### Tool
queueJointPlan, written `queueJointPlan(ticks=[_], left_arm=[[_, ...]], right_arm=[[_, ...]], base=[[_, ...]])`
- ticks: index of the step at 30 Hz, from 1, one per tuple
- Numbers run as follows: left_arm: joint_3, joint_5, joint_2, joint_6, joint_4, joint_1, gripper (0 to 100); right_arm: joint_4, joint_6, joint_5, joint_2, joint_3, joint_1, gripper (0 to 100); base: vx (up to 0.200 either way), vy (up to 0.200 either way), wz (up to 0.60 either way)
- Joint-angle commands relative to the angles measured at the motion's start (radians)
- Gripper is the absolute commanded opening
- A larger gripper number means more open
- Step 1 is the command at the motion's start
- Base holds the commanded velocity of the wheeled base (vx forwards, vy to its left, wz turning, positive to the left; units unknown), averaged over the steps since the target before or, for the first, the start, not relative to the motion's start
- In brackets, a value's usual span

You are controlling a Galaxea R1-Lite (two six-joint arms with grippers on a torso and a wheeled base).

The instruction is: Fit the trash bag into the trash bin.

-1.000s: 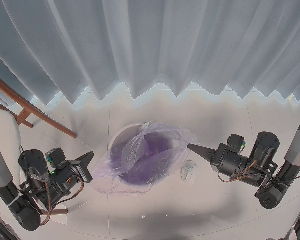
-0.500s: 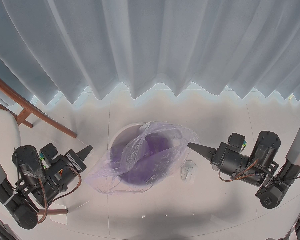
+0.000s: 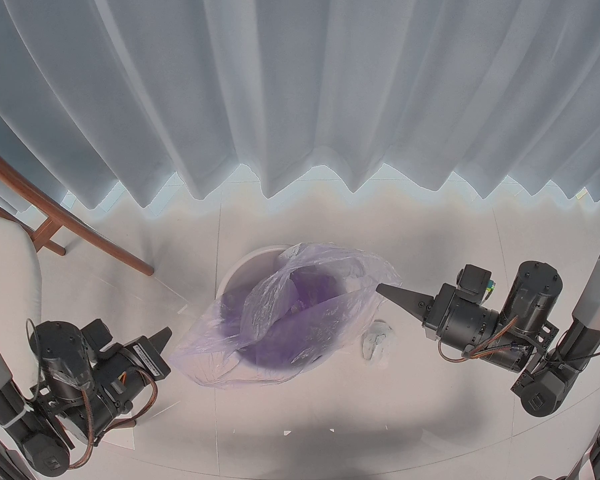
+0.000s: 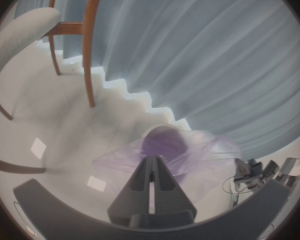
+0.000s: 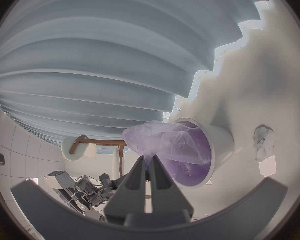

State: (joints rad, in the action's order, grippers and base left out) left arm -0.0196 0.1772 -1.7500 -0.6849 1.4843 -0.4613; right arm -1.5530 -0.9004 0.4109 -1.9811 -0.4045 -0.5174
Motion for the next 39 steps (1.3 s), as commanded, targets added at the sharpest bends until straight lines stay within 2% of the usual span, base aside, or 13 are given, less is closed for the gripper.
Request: queueJointPlan(ticks=[1,5,6,9,15,16,20,25,29,32,33,35,39], left_arm=[[0.02,0.076,-0.161,-0.031,0.031,-0.028,0],[0.018,0.05,-0.183,0.013,0.067,-0.068,0],[0.015,0.038,-0.187,0.1,0.064,-0.063,0],[0.004,0.038,-0.181,0.209,0.064,-0.051,0],[0.02,0.033,-0.138,0.229,0.064,-0.04,0],[0.02,0.028,-0.117,0.231,0.062,-0.033,100],[0.02,-0.021,-0.066,0.292,0.048,0.012,100],[0.02,-0.176,-0.092,0.47,0.03,0.177,100],[0.02,-0.337,-0.115,0.495,0.004,0.217,100],[0.02,-0.417,-0.163,0.567,-0.045,0.248,100],[0.02,-0.417,-0.163,0.567,-0.045,0.248,100],[0.02,-0.478,-0.203,0.61,-0.073,0.25,100],[0.02,-0.49,-0.261,0.616,-0.071,0.253,100]], right_arm=[[-0.013,0.0,0.0,0.007,0.001,-0.004,0],[-0.013,0.0,0.0,0.008,0.001,-0.004,0],[-0.013,0.0,-0.001,0.01,0.001,-0.004,0],[-0.013,0.0,-0.001,0.013,0.001,-0.004,0],[-0.013,0.0,-0.001,0.018,0.001,-0.004,0],[-0.013,0.0,-0.001,0.018,0.001,-0.004,0],[-0.013,0.0,-0.001,0.019,0.003,-0.006,0],[-0.013,0.0,-0.001,0.025,-0.001,-0.006,0],[-0.015,-0.02,-0.001,0.039,-0.024,0.004,0],[-0.015,-0.075,-0.003,0.056,-0.042,0.007,0],[-0.015,-0.075,-0.003,0.056,-0.042,0.007,0],[-0.016,-0.127,-0.003,0.079,-0.048,0.007,0],[-0.016,-0.118,-0.004,0.085,-0.047,0.005,0]], base=[[0.0,0.0,0.0],[0.0,0.0,0.0],[0.0,0.0,0.0],[0.0,0.0,0.0],[0.0,0.0,0.0],[0.0,0.0,0.0],[0.0,0.0,0.0],[0.0,0.0,0.0],[0.0,0.0,0.0],[0.0,0.0,0.0],[0.0,0.0,0.0],[0.0,0.0,0.0],[0.0,0.0,0.0]])
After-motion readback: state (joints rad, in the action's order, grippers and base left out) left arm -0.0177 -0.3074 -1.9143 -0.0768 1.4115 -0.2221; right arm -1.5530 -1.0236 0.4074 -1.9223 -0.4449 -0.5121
